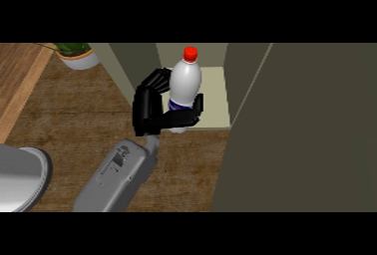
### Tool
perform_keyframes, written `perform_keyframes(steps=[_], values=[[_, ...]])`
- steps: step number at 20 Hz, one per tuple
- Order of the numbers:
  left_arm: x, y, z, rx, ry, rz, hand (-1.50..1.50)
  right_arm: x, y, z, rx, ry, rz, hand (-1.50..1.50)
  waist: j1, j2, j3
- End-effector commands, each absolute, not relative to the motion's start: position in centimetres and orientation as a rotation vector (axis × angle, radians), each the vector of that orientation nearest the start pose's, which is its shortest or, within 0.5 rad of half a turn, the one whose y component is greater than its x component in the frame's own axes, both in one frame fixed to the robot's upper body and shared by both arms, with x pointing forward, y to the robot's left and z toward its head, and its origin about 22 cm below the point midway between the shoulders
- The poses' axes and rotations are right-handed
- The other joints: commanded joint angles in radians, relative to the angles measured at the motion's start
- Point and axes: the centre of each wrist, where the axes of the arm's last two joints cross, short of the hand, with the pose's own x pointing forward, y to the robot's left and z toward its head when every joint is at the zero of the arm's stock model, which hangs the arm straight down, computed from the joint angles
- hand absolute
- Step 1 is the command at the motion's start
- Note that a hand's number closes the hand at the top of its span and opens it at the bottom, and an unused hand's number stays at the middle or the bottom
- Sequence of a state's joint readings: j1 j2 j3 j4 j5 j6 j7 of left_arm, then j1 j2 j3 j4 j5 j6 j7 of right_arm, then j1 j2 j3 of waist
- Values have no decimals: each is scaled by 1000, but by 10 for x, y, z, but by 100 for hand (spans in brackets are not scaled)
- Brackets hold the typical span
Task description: Pick up the bottled water, place it into the cabinet and close the cabinet
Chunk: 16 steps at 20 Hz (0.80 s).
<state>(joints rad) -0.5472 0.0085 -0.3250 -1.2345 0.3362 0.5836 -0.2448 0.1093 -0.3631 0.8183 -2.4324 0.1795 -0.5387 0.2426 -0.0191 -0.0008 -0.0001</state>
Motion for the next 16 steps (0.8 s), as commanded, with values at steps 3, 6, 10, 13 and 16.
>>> perform_keyframes(steps=[3,6,10,13,16], values=[[361,74,76,12,-1834,138,150,84,-162,179,262,-1981,202,-150,-3,2,0],[382,77,84,55,-1807,102,150,85,-150,167,272,-1976,186,-150,-1,1,0],[396,78,67,152,-1813,93,150,83,-161,176,280,-1981,187,-150,-16,5,0],[406,67,83,207,-1768,93,150,84,-154,170,292,-1961,186,-150,-20,4,0],[414,97,51,240,-1756,82,150,86,-157,169,302,-1982,193,-150,-20,10,0]])
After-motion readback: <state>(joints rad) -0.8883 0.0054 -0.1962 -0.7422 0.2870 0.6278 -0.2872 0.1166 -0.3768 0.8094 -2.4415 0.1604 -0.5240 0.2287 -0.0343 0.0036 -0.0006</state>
